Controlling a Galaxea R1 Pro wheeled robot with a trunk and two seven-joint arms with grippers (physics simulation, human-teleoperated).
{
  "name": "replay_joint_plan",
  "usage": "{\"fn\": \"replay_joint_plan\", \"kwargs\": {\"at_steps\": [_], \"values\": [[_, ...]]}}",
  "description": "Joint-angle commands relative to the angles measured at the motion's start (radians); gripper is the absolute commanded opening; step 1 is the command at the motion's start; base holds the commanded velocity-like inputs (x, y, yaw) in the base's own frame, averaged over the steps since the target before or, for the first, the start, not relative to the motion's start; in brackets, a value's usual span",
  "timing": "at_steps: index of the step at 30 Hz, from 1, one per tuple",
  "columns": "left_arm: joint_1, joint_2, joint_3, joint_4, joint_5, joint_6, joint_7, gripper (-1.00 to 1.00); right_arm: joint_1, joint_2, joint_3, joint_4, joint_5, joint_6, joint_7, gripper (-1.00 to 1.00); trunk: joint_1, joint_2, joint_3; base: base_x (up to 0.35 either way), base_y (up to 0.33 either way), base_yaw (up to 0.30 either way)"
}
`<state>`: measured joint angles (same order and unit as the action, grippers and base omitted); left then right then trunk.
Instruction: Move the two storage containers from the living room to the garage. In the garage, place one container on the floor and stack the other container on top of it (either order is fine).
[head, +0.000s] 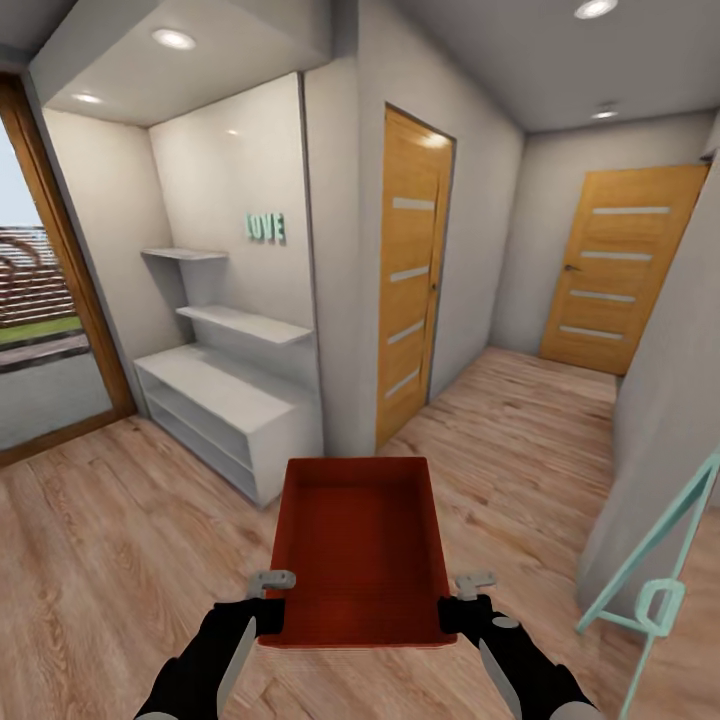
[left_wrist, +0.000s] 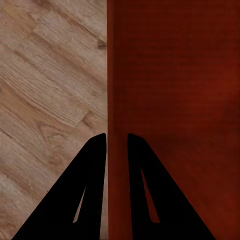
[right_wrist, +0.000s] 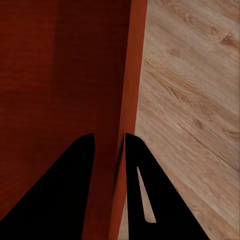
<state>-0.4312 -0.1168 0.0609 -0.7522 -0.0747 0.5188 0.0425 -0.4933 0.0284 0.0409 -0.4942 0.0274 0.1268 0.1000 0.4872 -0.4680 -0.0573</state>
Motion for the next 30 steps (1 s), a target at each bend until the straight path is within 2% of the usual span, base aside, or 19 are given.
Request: {"fn": "replay_joint_plan", "kwargs": {"at_steps": [1, 6, 24, 30], "values": [[0.000, 0.005, 0.002, 0.001, -0.050, 0.006, 0.017, -1.00, -0.001, -0.001, 0.022, -0.004, 0.006, -0.006, 0.003, -1.00, 0.001, -0.002, -0.002, 0.327, 0.073, -0.015], [0.000, 0.005, 0.002, 0.001, -0.050, 0.006, 0.017, -1.00, -0.001, -0.001, 0.022, -0.004, 0.006, -0.006, 0.003, -1.00, 0.001, -0.002, -0.002, 0.327, 0.029, -0.155], [0.000, 0.005, 0.002, 0.001, -0.050, 0.006, 0.017, -1.00, -0.001, -0.001, 0.022, 0.005, 0.008, -0.006, 0.003, -1.00, 0.001, -0.002, -0.002, 0.327, 0.066, -0.270], [0.000, 0.005, 0.002, 0.001, -0.050, 0.006, 0.017, -1.00, -0.001, -0.001, 0.022, 0.005, 0.008, -0.006, 0.003, -1.00, 0.001, -0.002, -0.002, 0.327, 0.096, -0.059]]}}
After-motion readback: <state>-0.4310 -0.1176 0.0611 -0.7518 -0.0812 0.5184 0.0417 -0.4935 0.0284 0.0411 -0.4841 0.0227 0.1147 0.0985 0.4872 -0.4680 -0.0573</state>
